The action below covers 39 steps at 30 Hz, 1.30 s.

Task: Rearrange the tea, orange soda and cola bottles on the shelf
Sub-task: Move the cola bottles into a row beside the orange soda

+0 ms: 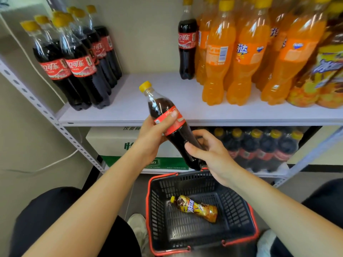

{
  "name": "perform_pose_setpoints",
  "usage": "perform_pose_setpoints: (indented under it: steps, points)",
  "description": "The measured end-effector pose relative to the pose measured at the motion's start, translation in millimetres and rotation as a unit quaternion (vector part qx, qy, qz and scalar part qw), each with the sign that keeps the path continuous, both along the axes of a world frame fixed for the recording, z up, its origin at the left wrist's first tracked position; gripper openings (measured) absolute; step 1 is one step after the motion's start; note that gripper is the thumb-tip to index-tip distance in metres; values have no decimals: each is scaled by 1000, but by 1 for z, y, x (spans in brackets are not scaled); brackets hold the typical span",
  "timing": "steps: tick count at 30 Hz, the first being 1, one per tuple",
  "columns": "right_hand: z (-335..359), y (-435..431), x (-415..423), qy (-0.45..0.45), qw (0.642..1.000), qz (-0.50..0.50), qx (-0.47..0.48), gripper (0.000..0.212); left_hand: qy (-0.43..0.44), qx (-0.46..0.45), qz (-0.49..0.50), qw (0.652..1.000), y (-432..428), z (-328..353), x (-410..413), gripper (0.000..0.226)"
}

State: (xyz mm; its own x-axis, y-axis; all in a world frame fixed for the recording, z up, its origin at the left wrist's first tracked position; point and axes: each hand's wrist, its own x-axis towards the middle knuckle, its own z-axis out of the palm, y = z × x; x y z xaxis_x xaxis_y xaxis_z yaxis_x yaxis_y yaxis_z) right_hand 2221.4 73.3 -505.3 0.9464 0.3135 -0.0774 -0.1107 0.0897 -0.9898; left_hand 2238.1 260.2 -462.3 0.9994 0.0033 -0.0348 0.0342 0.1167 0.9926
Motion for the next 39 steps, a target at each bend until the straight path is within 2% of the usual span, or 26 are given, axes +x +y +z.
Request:
perform_pose_setpoints:
  steps: [5, 9, 11, 14, 19, 23, 26, 32, 35, 39]
  points:
    - [-1, 2, 3, 39, 996, 85, -7, 42, -5, -63, 52, 997, 7, 0, -2, 64]
    - [-1, 4, 0, -6, 995, 83, -46, 43, -1, -76, 18, 997, 7, 0, -3, 54]
    - [-3, 5, -2, -19, 996, 64, -63, 49, -6, -41, -3, 999, 8, 1, -4, 44]
    - [-7, 5, -3, -39, 994, 41, -96, 56, -14, 19, -27, 999, 5, 5, -6, 44]
    - [-5, 7, -3, -50, 987, 58, -141, 61, -33, 9, -5, 999, 4, 3, -10, 41]
    - [3, 5, 1, -23, 992, 92, -81, 49, -13, -36, 13, 999, 5, 2, -7, 45]
    - [0, 4, 2, -43, 992, 78, -93, 44, -6, -58, 2, 998, 3, 3, -6, 50]
    - [-10, 4, 2, -81, 987, 38, -133, 60, -62, 30, 12, 998, 6, 5, -9, 44]
    - [-13, 3, 1, -102, 983, 37, -149, 62, -78, 42, 18, 996, 5, 5, -13, 41]
    - [-7, 7, 1, -108, 988, 34, -106, 59, -117, 51, -17, 992, 3, 7, -20, 44]
